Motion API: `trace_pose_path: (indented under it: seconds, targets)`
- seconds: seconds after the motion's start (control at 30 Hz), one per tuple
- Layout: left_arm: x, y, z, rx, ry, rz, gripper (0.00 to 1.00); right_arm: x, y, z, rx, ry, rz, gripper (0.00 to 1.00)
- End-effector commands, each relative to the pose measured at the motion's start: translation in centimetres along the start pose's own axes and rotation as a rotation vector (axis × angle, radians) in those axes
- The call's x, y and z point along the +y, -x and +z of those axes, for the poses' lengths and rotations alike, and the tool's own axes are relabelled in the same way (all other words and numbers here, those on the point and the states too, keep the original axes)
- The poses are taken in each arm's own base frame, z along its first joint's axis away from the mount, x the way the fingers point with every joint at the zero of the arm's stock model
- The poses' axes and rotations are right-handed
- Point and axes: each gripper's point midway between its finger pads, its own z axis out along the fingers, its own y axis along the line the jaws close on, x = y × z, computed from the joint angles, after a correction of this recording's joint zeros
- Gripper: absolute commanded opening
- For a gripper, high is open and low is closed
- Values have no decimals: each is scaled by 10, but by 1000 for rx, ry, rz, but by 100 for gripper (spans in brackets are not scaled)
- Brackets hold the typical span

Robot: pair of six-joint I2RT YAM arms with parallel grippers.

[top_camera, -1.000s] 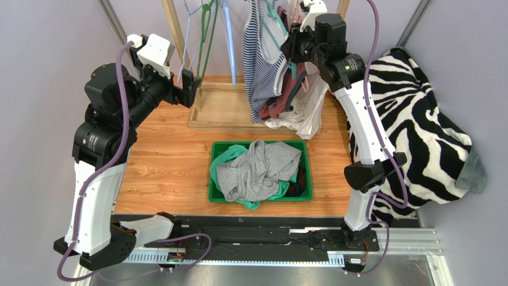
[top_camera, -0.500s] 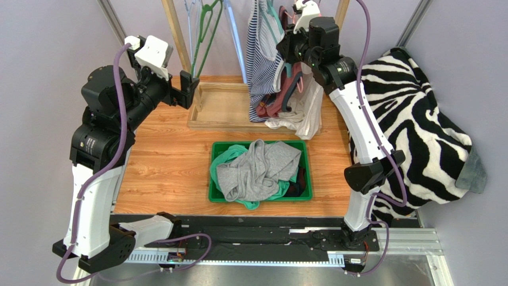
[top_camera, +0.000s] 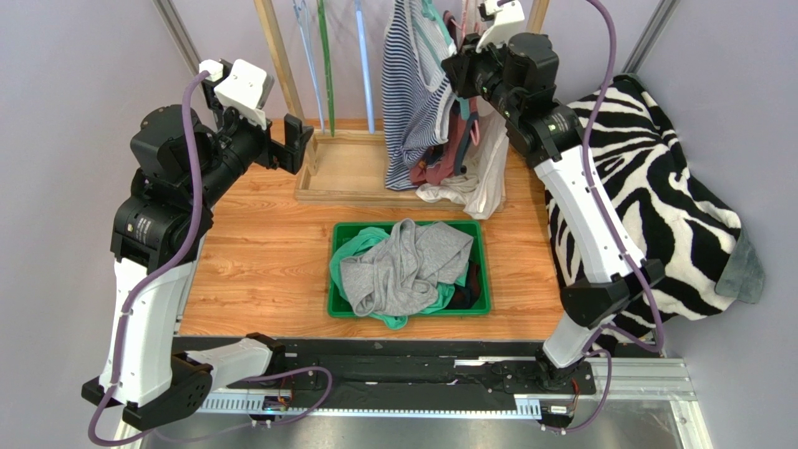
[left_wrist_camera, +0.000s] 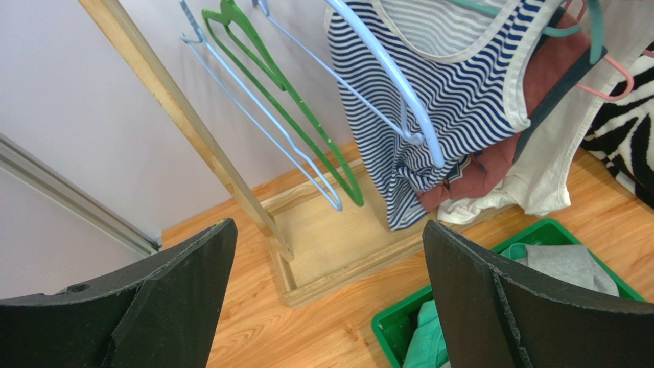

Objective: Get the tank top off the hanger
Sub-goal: Pick up the hanger from the clothesline.

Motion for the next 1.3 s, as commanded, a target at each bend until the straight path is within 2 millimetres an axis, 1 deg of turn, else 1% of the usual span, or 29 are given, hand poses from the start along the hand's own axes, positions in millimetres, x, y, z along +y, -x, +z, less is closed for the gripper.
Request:
trace_pose_path:
  seconds: [0.0, 0.03, 0.07, 0.1, 0.17, 0.2, 0.27, 0.4, 0.43, 0.5, 0.53, 0.6, 0.63, 0.67, 0.73, 0.77, 0.83, 0.87, 0.9, 0.97, 1.0, 1.07, 1.1, 1.13, 1.17, 1.2, 1.23, 1.27]
  targets:
    - [4, 5, -6, -19, 19, 12, 99, 15, 50, -28, -183, 69, 19, 0]
    - [4, 6, -7, -22, 19, 9, 99, 15, 41, -25, -167, 73, 22, 0]
    - [5, 5, -7, -20, 20, 10, 99, 15, 24, -20, -129, 79, 27, 0]
    - [5, 5, -7, -20, 20, 10, 99, 15, 17, -20, -117, 83, 42, 0]
    - [4, 5, -7, -19, 19, 13, 99, 19, 14, -20, -128, 104, 53, 0]
    - [5, 5, -8, -19, 20, 13, 99, 18, 5, -19, -116, 104, 58, 0]
    - [4, 4, -7, -18, 18, 13, 99, 20, 7, -17, -131, 112, 66, 0]
    - [4, 3, -7, -16, 18, 12, 99, 22, 30, -20, -186, 117, 55, 0]
    - [4, 3, -8, -17, 16, 12, 99, 25, 47, -26, -217, 125, 51, 0]
    - [4, 3, -8, -16, 18, 16, 99, 29, 66, -36, -246, 141, 36, 0]
    - [5, 3, -8, -17, 20, 16, 99, 32, 81, -46, -263, 147, 32, 0]
    - [4, 2, -8, -16, 18, 18, 99, 35, 97, -59, -280, 157, 22, 0]
    - [8, 1, -8, -9, 43, 18, 99, 37, 104, -69, -283, 162, 16, 0]
    - [8, 0, -8, -8, 41, 19, 99, 40, 113, -84, -300, 178, 11, 0]
    - [9, 1, -8, -11, 44, 19, 99, 42, 117, -99, -305, 186, 11, 0]
    - [9, 2, -9, -14, 44, 16, 99, 45, 126, -120, -329, 200, 7, 0]
    - [8, 3, -8, -13, 41, 16, 99, 48, 130, -137, -340, 213, 3, 0]
    - [8, 4, -9, -17, 42, 15, 99, 49, 127, -142, -332, 221, 1, 0]
    - [8, 4, -8, -16, 40, 15, 99, 51, 135, -162, -357, 229, -3, 0]
    - [7, 4, -8, -17, 35, 13, 99, 54, 136, -177, -361, 245, -12, 0]
    - [7, 5, -9, -21, 35, 13, 99, 55, 141, -194, -378, 250, -20, 0]
    - [7, 5, -8, -19, 34, 12, 99, 57, 142, -208, -380, 262, -32, 0]
    - [7, 7, -9, -24, 34, 10, 99, 58, 143, -220, -383, 266, -37, 0]
    - [7, 6, -10, -22, 33, 12, 99, 58, 142, -226, -382, 267, -45, 0]
    - [7, 7, -11, -25, 34, 12, 99, 60, 140, -232, -378, 278, -51, 0]
    - [7, 8, -11, -25, 34, 12, 99, 60, 135, -235, -359, 281, -56, 0]
    - [7, 8, -11, -26, 32, 10, 99, 62, 136, -249, -371, 293, -76, 0]
    - [7, 9, -12, -29, 33, 10, 99, 63, 135, -254, -371, 298, -83, 0]
